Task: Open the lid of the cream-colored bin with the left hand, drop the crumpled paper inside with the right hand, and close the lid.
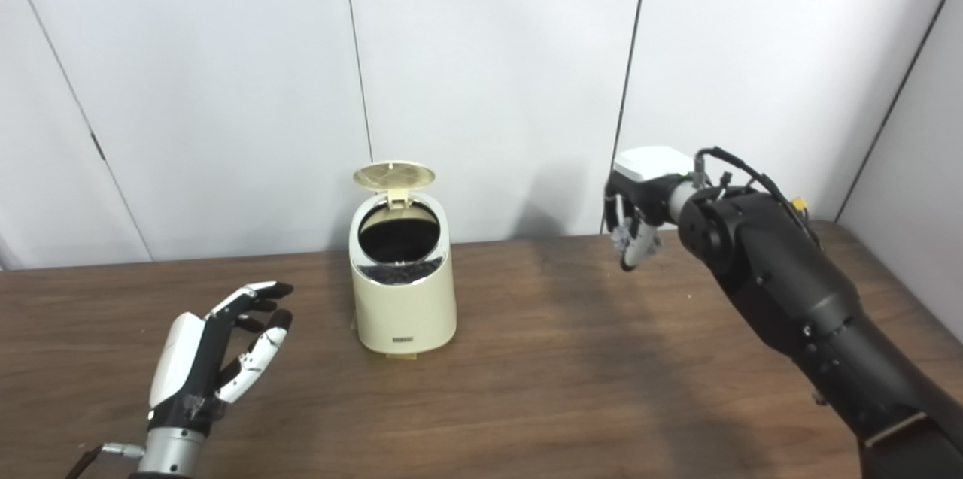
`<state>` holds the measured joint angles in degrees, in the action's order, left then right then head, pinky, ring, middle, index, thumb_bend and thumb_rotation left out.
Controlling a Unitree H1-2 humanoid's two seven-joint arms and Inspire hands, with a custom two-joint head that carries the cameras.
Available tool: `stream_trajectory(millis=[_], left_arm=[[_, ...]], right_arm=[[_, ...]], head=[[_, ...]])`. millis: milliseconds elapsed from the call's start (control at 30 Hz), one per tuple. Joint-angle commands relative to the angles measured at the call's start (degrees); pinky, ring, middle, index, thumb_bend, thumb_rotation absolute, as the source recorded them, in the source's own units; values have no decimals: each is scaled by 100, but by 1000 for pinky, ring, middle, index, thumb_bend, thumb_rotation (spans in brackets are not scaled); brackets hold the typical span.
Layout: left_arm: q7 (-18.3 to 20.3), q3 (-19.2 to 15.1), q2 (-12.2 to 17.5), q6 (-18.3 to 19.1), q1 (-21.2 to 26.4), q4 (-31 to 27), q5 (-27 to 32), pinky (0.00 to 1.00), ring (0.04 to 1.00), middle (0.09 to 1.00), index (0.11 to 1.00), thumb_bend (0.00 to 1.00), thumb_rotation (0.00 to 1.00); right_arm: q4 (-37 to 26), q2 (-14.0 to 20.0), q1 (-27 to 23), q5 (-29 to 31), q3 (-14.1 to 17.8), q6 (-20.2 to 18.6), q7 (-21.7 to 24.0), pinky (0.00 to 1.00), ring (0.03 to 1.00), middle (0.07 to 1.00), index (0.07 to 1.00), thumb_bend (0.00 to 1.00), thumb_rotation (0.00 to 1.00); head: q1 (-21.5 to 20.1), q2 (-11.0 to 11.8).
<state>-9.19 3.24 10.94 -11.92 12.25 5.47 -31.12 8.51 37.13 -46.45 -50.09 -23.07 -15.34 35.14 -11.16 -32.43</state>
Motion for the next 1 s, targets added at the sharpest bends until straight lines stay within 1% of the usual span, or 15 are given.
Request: stream_trajectory(millis=[0, 33, 67, 167, 233, 267, 333, 400, 500, 533, 633, 767, 800, 900, 967], left_arm=[[-145, -17, 16, -53, 220, -144, -19, 607, 720, 758, 755, 504, 854], [-143, -17, 14, -42, 223, -143, -27, 605, 720, 757, 754, 506, 855], [-143, -17, 13, -39, 228, -137, -31, 605, 720, 758, 754, 507, 854], [-161, -13, 17, -73, 248, -88, -40, 604, 720, 758, 754, 501, 846], [-175, -8, 8, -86, 262, -64, -47, 602, 718, 757, 752, 500, 846], [-181, -6, 4, -92, 268, -52, -49, 602, 718, 757, 752, 498, 845], [-190, 2, -6, -94, 277, -33, -52, 603, 719, 758, 752, 496, 845], [-197, 11, -20, -84, 286, -15, -54, 605, 721, 759, 754, 498, 848], [-216, 23, -50, -101, 308, 25, -36, 601, 718, 758, 754, 507, 848], [-211, 30, -61, -83, 309, 15, -39, 603, 718, 758, 754, 517, 851], [-245, 60, -92, -113, 320, 31, -59, 607, 720, 758, 756, 526, 852], [-269, 103, -103, -77, 333, 46, -86, 610, 722, 758, 756, 521, 855], [-257, 109, -105, -40, 332, 32, -94, 611, 723, 759, 757, 525, 860], [-253, 124, -108, 11, 334, 29, -124, 618, 728, 763, 761, 535, 866], [-264, 131, -111, 0, 334, 38, -119, 620, 729, 765, 761, 534, 858]], right_arm=[[-396, 99, -410, -70, 119, -35, 140, 280, 353, 416, 494, 530, 0], [-555, 67, -439, -58, 109, -59, 279, 262, 334, 444, 489, 531, 0], [-644, 44, -457, -54, 112, -71, 377, 276, 348, 433, 489, 531, 0], [-963, 46, -558, -101, 16, 199, 607, 273, 347, 412, 492, 530, 0], [-1200, -40, -673, -195, -22, 108, 884, 248, 326, 406, 495, 529, 0], [-1275, -85, -705, -200, -3, 41, 996, 213, 293, 445, 487, 531, 0], [-1407, -150, -785, -97, 36, 47, 1184, 190, 267, 466, 483, 532, 0], [-1495, -209, -825, -8, 90, 159, 1188, 171, 241, 469, 483, 532, 0], [-1625, -361, -872, -13, 160, 147, 1154, 156, 220, 470, 482, 532, 0], [-1658, -418, -898, 0, 169, 146, 1173, 166, 233, 421, 493, 527, 0], [-1733, -578, -958, 127, 209, 160, 1217, 177, 249, 393, 497, 524, 0], [-1796, -733, -1120, 160, 96, 240, 1419, 240, 312, 410, 493, 527, 0], [-1814, -805, -1162, 124, 65, 187, 1486, 250, 321, 413, 493, 528, 0], [-1911, -1074, -1202, 95, 50, 5, 1565, 215, 302, 402, 493, 526, 0], [-1949, -1185, -1210, 15, -5, 68, 1520, 199, 284, 397, 491, 525, 0]], head=[[-2, -8], [-9, -3], [-8, -3], [-11, 14], [-16, 22], [-12, 25], [5, 34], [41, 42], [75, 62], [87, 64], [172, 76], [267, 97], [267, 97], [345, 114], [416, 107]])
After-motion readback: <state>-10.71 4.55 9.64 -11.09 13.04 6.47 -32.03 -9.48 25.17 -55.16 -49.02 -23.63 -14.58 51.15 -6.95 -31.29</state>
